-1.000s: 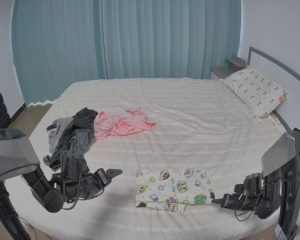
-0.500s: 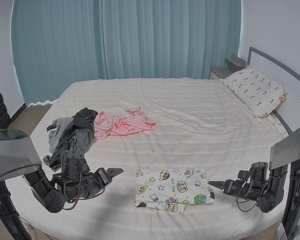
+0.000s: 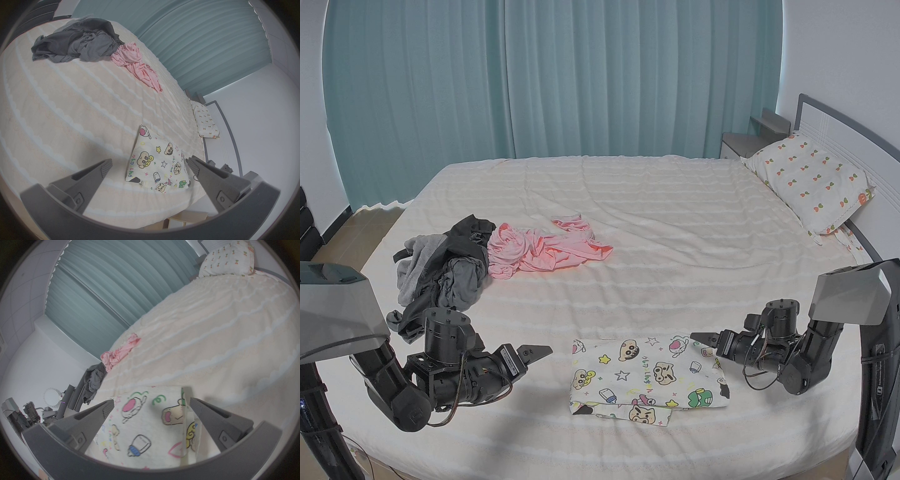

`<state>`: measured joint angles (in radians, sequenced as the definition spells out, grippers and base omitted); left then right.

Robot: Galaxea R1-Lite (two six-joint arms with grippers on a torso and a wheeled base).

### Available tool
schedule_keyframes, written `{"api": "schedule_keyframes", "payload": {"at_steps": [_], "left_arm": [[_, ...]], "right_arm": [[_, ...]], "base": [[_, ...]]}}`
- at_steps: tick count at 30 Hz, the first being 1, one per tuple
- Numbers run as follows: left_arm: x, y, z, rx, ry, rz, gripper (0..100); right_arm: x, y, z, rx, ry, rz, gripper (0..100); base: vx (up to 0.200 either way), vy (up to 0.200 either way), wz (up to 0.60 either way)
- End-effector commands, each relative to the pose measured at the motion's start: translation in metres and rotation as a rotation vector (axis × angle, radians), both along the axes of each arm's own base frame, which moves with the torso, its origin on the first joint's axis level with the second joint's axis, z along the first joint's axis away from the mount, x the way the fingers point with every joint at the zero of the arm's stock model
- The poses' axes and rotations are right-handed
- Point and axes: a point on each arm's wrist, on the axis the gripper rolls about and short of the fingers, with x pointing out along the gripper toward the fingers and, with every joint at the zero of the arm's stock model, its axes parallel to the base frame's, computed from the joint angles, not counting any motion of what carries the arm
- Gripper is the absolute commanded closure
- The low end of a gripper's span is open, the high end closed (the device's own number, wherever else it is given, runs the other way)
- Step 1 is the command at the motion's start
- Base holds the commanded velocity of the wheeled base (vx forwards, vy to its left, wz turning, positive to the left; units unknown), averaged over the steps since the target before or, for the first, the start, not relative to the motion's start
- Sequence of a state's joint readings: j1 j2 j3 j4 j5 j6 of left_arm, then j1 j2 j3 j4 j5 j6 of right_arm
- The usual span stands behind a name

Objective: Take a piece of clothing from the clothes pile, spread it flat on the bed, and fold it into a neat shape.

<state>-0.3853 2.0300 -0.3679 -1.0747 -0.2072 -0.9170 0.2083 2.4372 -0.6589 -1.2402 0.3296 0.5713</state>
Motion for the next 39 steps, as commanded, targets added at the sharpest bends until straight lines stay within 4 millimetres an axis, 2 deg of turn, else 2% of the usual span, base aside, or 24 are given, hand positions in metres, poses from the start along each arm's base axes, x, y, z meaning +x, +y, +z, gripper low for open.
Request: {"api": "schedule_keyframes", "payload": {"at_steps": [1,5,12,13,22,39], "left_arm": [[-0.001,0.000,-0.002,0.000,0.008,-0.005,0],[-0.001,0.000,-0.003,0.000,0.008,-0.005,0],[0.000,0.000,-0.004,0.002,0.011,-0.003,0],[0.000,0.000,-0.004,0.002,0.011,-0.003,0],[0.001,0.000,-0.007,0.007,0.020,-0.001,0],[0.001,0.001,-0.012,0.006,0.006,0.007,0]], "right_arm": [[0.010,-0.004,-0.015,-0.003,0.021,-0.011,0],[0.010,-0.003,-0.019,-0.003,0.026,-0.006,0],[0.013,0.002,-0.012,0.007,-0.004,0.006,0],[0.014,0.003,-0.014,0.007,-0.003,0.008,100],[0.013,0.002,-0.014,0.008,0.000,0.003,100],[0.015,-0.017,-0.006,0.024,-0.097,-0.058,100]], "base": [[0.000,0.000,0.00],[0.000,0.000,0.00],[0.000,0.000,0.00],[0.000,0.000,0.00],[0.000,0.000,0.00],[0.000,0.000,0.00]]}}
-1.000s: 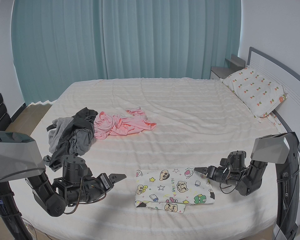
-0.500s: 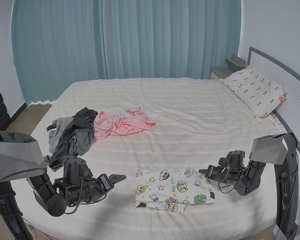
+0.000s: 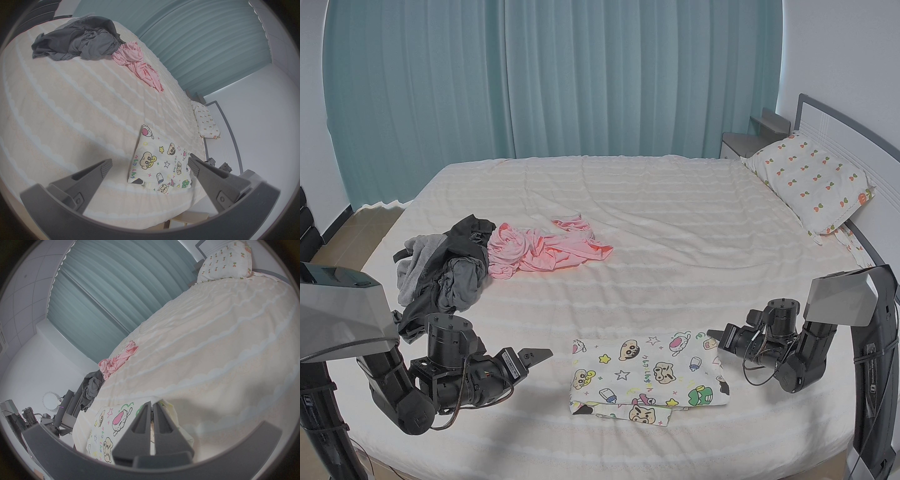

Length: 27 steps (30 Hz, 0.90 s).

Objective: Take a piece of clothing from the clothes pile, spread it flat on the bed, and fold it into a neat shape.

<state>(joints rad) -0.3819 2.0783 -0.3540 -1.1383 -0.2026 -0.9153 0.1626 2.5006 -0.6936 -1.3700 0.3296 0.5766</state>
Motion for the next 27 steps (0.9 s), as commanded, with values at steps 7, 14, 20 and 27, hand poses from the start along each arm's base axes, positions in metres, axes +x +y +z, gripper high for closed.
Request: {"api": "schedule_keyframes", "payload": {"at_steps": [7,14,20,27], "left_arm": [[0.000,0.000,-0.002,0.004,0.007,-0.001,0],[0.000,0.000,-0.002,0.002,0.006,0.000,0],[-0.001,0.000,-0.002,0.004,0.007,-0.002,0],[0.000,-0.001,-0.002,0.001,0.006,-0.006,0]], "right_arm": [[0.003,-0.008,0.003,0.030,0.001,-0.040,100],[0.004,-0.015,0.002,0.028,0.005,-0.059,100],[0.000,-0.015,-0.001,0.026,0.027,-0.060,100],[-0.012,-0.013,0.001,0.021,0.063,-0.048,0]], "base": [[0.000,0.000,0.00],[0.000,0.000,0.00],[0.000,0.000,0.00],[0.000,0.000,0.00]]}}
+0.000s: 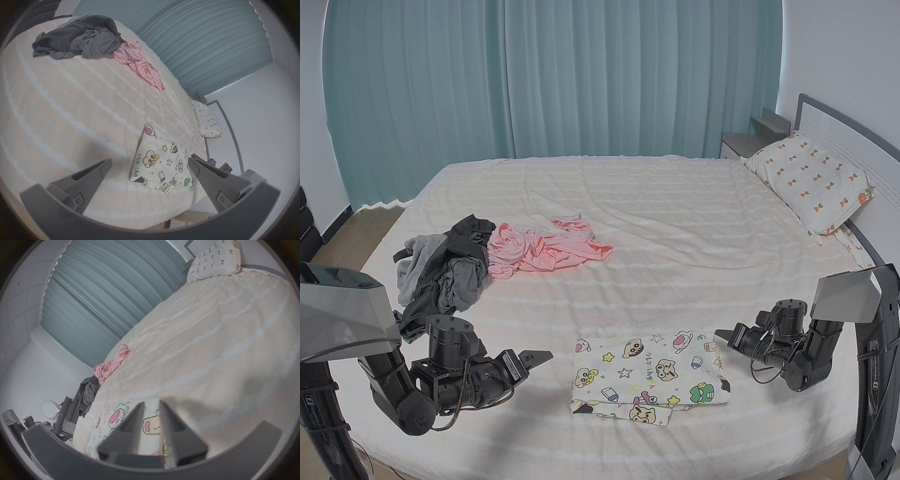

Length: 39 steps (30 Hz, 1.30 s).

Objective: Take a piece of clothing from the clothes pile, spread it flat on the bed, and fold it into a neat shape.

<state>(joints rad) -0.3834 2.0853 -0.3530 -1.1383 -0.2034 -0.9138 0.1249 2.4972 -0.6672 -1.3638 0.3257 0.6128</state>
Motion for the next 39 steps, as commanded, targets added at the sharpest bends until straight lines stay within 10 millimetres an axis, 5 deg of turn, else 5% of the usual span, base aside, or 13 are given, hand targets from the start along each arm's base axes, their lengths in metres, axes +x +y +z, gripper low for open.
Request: {"api": "schedule_keyframes", "payload": {"at_steps": [1,7,11,18,39], "left_arm": [[0.001,-0.001,0.000,-0.003,-0.002,-0.004,0],[0.017,-0.010,-0.010,-0.006,-0.007,-0.018,0],[0.039,-0.028,-0.041,0.067,-0.010,-0.052,0],[0.051,-0.038,-0.067,0.290,-0.095,-0.218,0],[0.090,-0.104,-0.076,0.446,-0.098,-0.308,0]], "right_arm": [[-0.011,0.001,0.005,0.000,0.022,0.009,0],[-0.037,0.003,0.011,-0.008,0.084,0.037,0],[-0.051,0.012,0.004,-0.019,0.137,0.088,0],[-0.060,0.028,-0.013,-0.064,0.181,0.170,0],[-0.057,0.043,-0.015,-0.104,0.197,0.235,0]], "base": [[0.000,0.000,0.00],[0.000,0.000,0.00],[0.000,0.000,0.00],[0.000,0.000,0.00],[0.000,0.000,0.00]]}}
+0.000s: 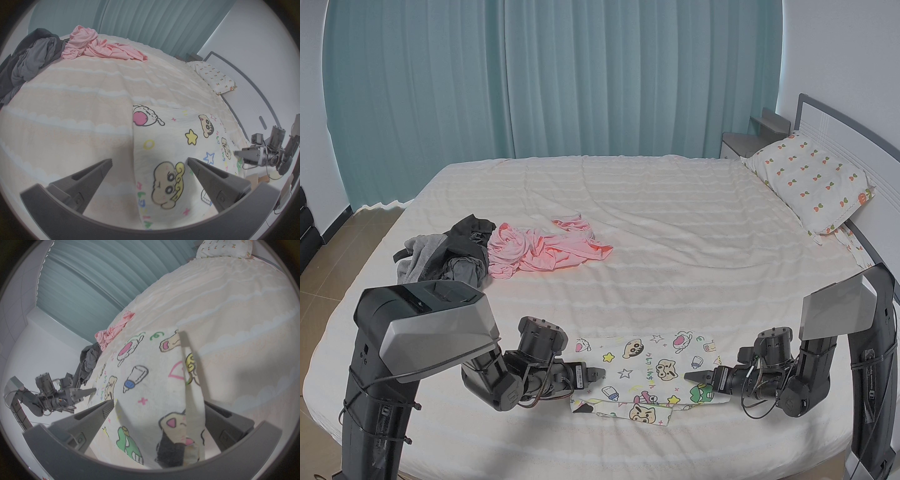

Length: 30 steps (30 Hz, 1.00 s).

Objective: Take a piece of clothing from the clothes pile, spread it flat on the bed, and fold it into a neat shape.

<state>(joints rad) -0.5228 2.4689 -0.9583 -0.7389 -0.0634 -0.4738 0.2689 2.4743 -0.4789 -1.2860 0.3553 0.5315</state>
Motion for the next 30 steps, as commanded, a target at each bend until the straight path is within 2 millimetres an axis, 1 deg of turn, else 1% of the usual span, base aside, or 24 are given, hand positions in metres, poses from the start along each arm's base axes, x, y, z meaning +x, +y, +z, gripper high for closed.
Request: {"api": "schedule_keyframes", "payload": {"at_steps": [1,5,9,10,11,14,15,16,17,20,25,27,30], "left_arm": [[0.009,-0.021,-0.002,0.005,-0.028,-0.003,0],[0.010,-0.023,-0.002,0.008,-0.021,-0.006,0],[0.005,-0.029,-0.001,-0.016,0.009,0.014,0],[0.004,-0.030,-0.001,-0.023,0.026,0.025,0],[0.004,-0.030,-0.001,-0.022,0.036,0.030,0],[0.001,-0.030,-0.002,-0.008,0.060,0.029,0],[0.001,-0.030,-0.001,-0.006,0.062,0.029,100],[0.001,-0.029,-0.001,-0.005,0.064,0.029,100],[0.001,-0.030,0.001,-0.006,0.064,0.028,100],[0.001,-0.029,0.000,-0.006,0.066,0.031,100],[0.001,-0.030,0.003,-0.023,0.065,0.044,100],[0.000,-0.029,0.016,-0.047,0.054,0.059,100],[-0.001,-0.029,0.026,-0.066,0.045,0.065,100]], "right_arm": [[0.003,0.005,0.003,-0.024,0.007,0.033,0],[0.006,0.006,0.004,-0.024,0.006,0.035,0],[0.013,0.009,0.005,-0.013,-0.011,0.041,0],[0.018,0.014,0.004,-0.005,-0.023,0.044,0],[0.020,0.022,-0.001,-0.016,-0.032,0.048,0],[0.023,0.032,-0.006,-0.064,-0.050,0.024,0],[0.024,0.035,-0.005,-0.068,-0.055,0.028,0],[0.024,0.036,-0.005,-0.070,-0.054,0.027,0],[0.024,0.038,-0.005,-0.083,-0.026,0.027,100],[0.023,0.037,0.003,-0.095,0.016,0.030,100],[0.024,0.037,0.003,-0.091,0.014,0.029,100],[0.023,0.038,0.004,-0.082,0.007,0.028,100],[0.022,0.039,0.011,-0.044,0.003,0.006,100]], "base": [[0.000,0.000,0.00],[0.000,0.000,0.00],[0.000,0.000,0.00],[0.000,0.000,0.00],[0.000,0.000,0.00],[0.000,0.000,0.00],[0.000,0.000,0.00],[0.000,0.000,0.00],[0.000,0.000,0.00],[0.000,0.000,0.00],[0.000,0.000,0.00],[0.000,0.000,0.00],[0.000,0.000,0.00]]}}
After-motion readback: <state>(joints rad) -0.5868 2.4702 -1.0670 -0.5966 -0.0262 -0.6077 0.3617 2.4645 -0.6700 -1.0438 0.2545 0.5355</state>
